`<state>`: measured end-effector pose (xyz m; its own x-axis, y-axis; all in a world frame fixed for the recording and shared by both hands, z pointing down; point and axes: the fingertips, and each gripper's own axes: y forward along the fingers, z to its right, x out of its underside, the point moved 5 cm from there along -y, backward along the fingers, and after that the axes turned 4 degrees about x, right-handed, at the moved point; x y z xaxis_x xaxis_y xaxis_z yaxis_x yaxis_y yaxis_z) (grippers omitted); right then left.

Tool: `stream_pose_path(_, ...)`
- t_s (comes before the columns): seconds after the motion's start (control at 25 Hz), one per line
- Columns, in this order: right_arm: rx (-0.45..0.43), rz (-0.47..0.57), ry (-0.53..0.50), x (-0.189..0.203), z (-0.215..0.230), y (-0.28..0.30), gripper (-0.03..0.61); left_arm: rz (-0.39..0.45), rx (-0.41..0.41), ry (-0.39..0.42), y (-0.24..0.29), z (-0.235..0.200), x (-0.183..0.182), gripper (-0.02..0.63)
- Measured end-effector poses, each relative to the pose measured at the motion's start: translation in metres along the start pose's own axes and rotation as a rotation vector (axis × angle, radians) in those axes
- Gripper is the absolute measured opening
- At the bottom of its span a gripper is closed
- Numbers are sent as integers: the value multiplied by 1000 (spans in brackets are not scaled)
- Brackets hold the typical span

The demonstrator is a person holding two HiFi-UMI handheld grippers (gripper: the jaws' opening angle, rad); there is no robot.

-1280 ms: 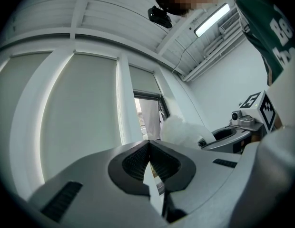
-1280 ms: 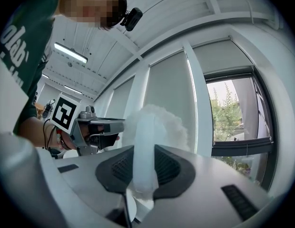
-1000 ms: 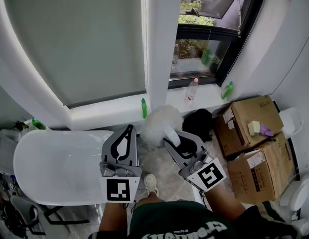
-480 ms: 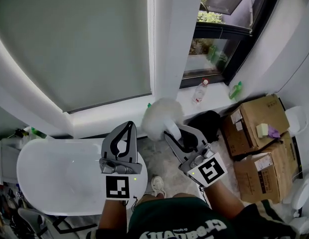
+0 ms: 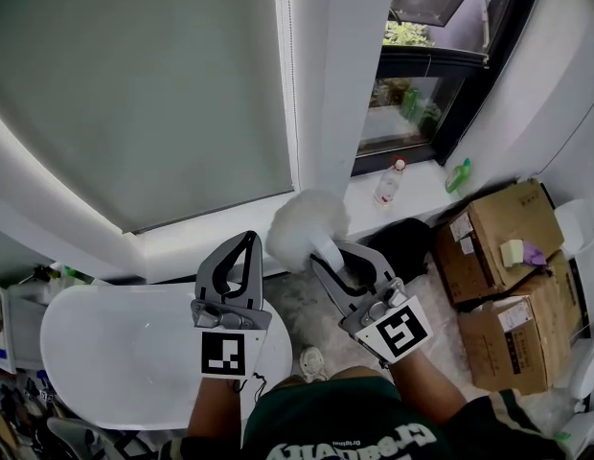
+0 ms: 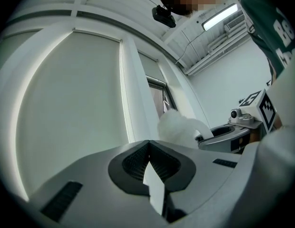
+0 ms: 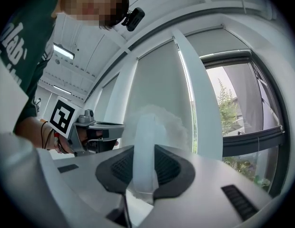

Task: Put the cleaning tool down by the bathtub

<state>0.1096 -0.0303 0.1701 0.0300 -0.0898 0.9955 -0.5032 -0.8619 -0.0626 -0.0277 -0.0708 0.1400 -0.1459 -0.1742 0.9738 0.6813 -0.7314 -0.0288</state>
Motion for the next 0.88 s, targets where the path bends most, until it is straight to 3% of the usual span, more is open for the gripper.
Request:
stream_pose_path(0.56, -23, 17, 10, -2, 7, -8, 92, 20, -20, 23, 3, 15, -15, 6)
stream_pose_path(0.88, -111, -4, 20, 0, 18, -6, 92, -16, -108, -13, 4, 19, -14, 6)
